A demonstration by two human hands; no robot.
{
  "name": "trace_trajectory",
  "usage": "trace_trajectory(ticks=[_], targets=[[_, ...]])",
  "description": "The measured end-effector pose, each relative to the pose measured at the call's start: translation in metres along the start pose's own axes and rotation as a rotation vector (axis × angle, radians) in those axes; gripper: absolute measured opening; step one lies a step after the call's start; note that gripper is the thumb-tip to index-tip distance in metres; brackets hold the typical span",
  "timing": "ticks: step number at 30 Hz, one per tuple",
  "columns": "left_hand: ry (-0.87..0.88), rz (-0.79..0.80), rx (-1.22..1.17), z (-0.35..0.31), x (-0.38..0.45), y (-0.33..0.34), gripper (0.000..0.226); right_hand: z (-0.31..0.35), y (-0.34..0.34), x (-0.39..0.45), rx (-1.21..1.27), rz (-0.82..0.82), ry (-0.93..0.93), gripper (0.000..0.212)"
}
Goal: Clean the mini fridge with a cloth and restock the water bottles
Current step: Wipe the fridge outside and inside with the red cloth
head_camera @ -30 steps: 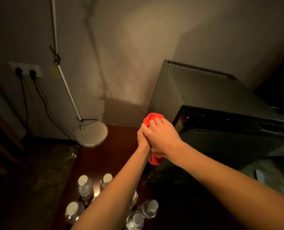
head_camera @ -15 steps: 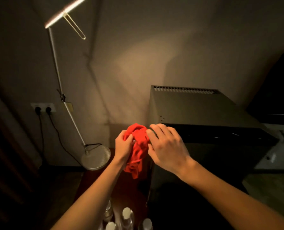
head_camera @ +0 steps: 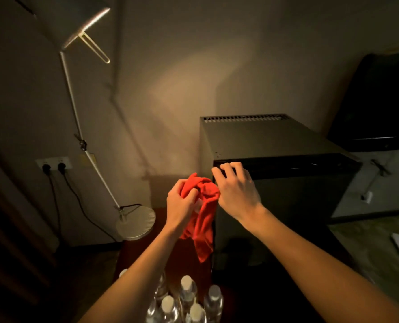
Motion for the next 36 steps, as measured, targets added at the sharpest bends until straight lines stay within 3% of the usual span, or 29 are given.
trace_trajectory(ticks=[6,11,14,20,28,36], targets=[[0.023,0.037,-0.007,-0.016,-0.01,0.004,0.021,-0.002,-0.012,0.003,0.125,-0.037,0.007,0.031],[0.023,0.018,-0.008,-0.021,-0.013,-0.001,0.017,-0.007,-0.007,0.006,0.173,-0.102,0.026,0.017],[0.013,0.007,0.051,-0.017,-0.011,-0.008,0.02,-0.007,-0.003,0.012,0.168,-0.131,0.051,0.028],[0.076,0.048,0.242,-0.01,-0.019,-0.005,0.025,-0.005,-0.003,0.016,0.228,-0.133,0.113,0.021],[0.058,0.051,0.113,-0.016,-0.023,-0.006,0.025,0.011,-0.017,-0.031,0.175,-0.317,0.108,0.011],[0.083,0.21,0.124,-0.007,-0.055,-0.01,0.027,0.03,-0.056,-0.069,0.065,-0.153,0.238,0.024]])
Point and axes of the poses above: each hand's wrist, its own x-axis towards the middle knuckle, its own y-axis out of the palm, z = x × y, the point moved 2 cm from there along x, towards the middle knuckle, and after that the axes turned 10 degrees about -y, right-handed, at the moved point
